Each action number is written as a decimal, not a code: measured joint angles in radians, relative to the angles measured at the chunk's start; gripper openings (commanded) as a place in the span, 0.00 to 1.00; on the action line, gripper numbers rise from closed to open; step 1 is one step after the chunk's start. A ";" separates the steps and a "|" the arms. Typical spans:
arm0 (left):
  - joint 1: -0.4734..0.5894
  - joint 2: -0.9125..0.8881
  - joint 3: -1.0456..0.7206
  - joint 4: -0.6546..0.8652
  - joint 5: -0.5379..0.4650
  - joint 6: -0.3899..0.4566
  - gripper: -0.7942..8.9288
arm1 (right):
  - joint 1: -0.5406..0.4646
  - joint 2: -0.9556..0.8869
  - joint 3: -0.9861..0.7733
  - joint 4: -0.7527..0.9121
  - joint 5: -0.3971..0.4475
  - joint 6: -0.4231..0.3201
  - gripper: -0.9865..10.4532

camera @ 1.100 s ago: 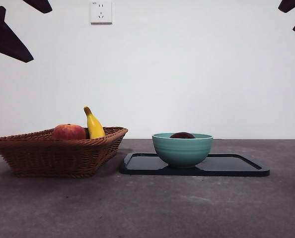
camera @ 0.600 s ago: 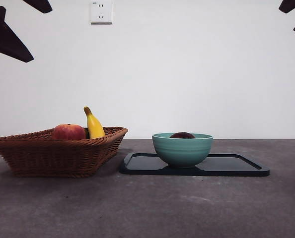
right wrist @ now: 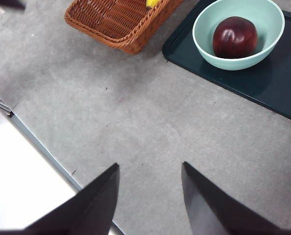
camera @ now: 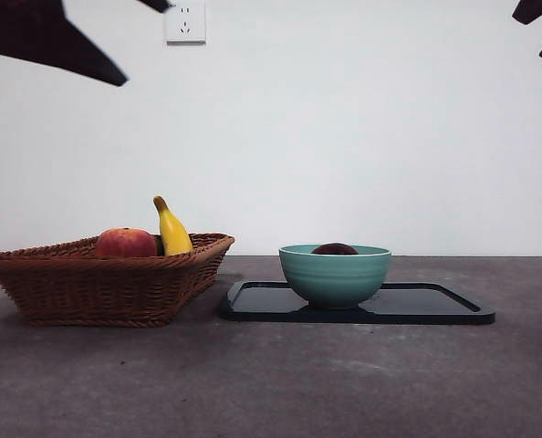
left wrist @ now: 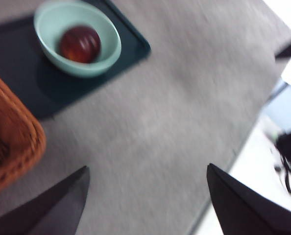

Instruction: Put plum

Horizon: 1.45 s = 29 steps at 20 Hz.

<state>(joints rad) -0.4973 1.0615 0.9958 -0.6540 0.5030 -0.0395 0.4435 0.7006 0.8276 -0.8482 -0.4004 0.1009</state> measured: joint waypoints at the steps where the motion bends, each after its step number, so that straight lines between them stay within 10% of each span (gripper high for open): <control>1: -0.009 0.016 0.011 0.017 -0.020 -0.021 0.47 | 0.000 0.000 0.000 0.000 0.000 0.000 0.26; 20: -0.139 0.829 0.772 0.043 -0.275 -0.089 0.47 | 0.000 -0.139 0.000 -0.058 -0.004 0.069 0.26; 29: -0.172 1.029 0.835 0.045 -0.379 -0.023 0.47 | 0.000 -0.145 0.000 -0.138 -0.005 0.073 0.26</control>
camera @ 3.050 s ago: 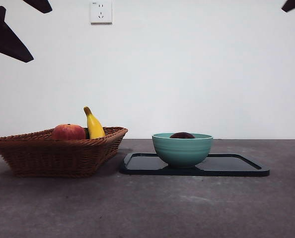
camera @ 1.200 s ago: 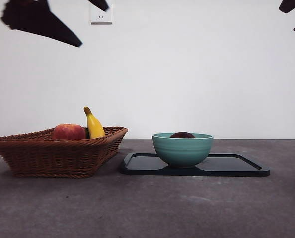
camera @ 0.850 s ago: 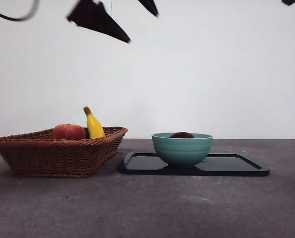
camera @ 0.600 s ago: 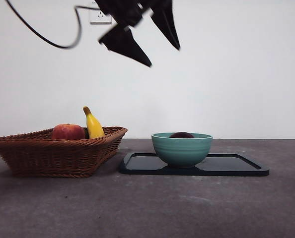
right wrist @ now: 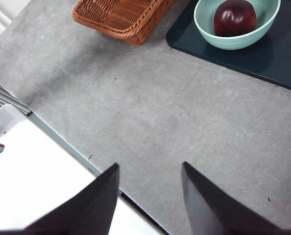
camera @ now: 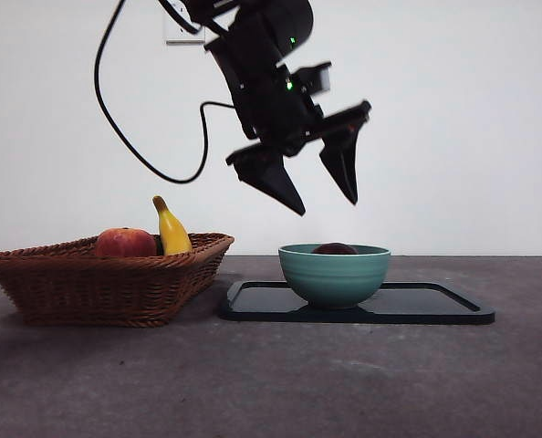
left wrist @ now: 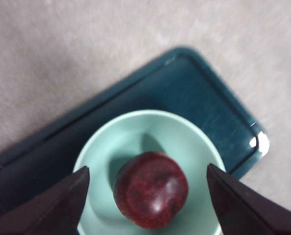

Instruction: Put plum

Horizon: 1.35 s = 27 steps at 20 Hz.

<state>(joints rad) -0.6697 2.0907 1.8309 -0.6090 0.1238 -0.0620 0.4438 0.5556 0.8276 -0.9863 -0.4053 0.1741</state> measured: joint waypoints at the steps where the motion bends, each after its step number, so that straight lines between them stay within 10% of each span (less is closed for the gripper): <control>1: -0.005 0.011 0.000 0.001 -0.016 0.009 0.47 | 0.000 0.000 0.000 0.000 0.000 0.000 0.26; 27: -0.039 0.117 0.006 -0.002 -0.021 0.047 0.36 | 0.000 0.000 0.000 0.000 0.002 -0.005 0.26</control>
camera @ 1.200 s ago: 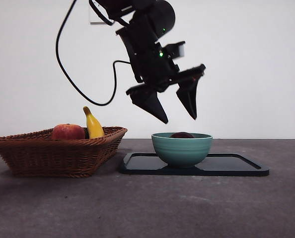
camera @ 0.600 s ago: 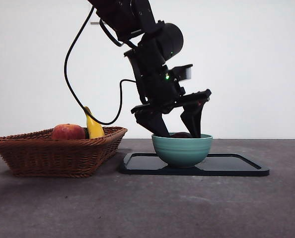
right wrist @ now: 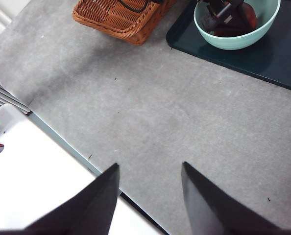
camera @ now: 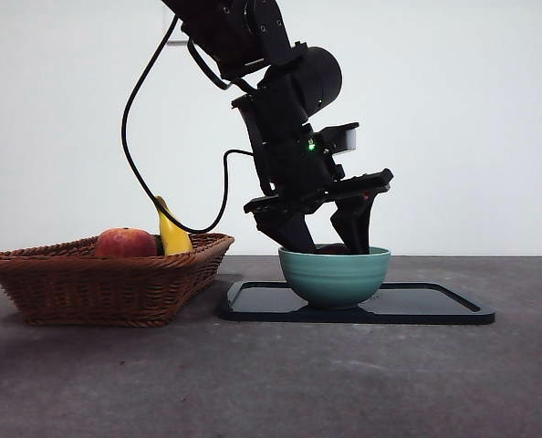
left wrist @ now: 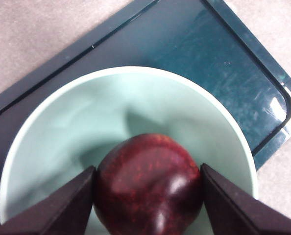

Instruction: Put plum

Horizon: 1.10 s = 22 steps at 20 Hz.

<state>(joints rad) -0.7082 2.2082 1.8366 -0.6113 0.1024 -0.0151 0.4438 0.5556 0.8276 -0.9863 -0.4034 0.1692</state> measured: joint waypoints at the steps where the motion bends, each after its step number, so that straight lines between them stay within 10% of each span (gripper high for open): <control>1: 0.000 0.000 0.008 -0.018 0.000 0.000 0.36 | 0.000 0.000 0.000 0.000 0.006 -0.001 0.26; 22: 0.200 -0.719 0.122 -0.512 -0.001 0.010 0.37 | 0.000 0.000 0.000 0.004 0.011 -0.031 0.26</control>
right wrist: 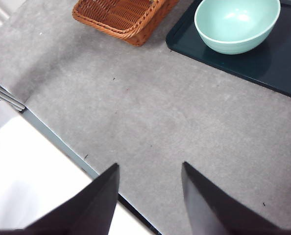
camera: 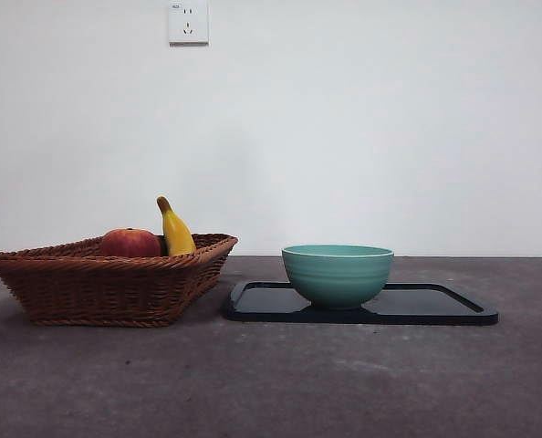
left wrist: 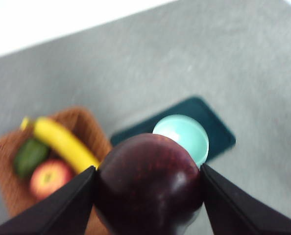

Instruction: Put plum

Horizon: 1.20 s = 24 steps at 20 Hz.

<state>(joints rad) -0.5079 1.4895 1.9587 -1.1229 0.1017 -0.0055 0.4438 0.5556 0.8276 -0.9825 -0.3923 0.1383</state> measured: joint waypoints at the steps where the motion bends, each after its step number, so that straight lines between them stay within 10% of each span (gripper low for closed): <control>1: 0.008 -0.016 -0.008 -0.023 0.000 0.000 0.37 | 0.000 0.000 0.000 0.000 0.000 -0.001 0.26; 14: 0.130 -0.242 -0.835 0.549 -0.029 0.015 0.37 | 0.000 0.000 0.000 0.000 0.000 -0.003 0.26; 24: 0.196 -0.005 -0.974 0.874 -0.033 0.094 0.37 | 0.000 0.000 0.000 0.000 0.000 -0.003 0.26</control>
<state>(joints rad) -0.3122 1.4849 0.9852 -0.2485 0.0689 0.0887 0.4438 0.5556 0.8276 -0.9821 -0.3923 0.1349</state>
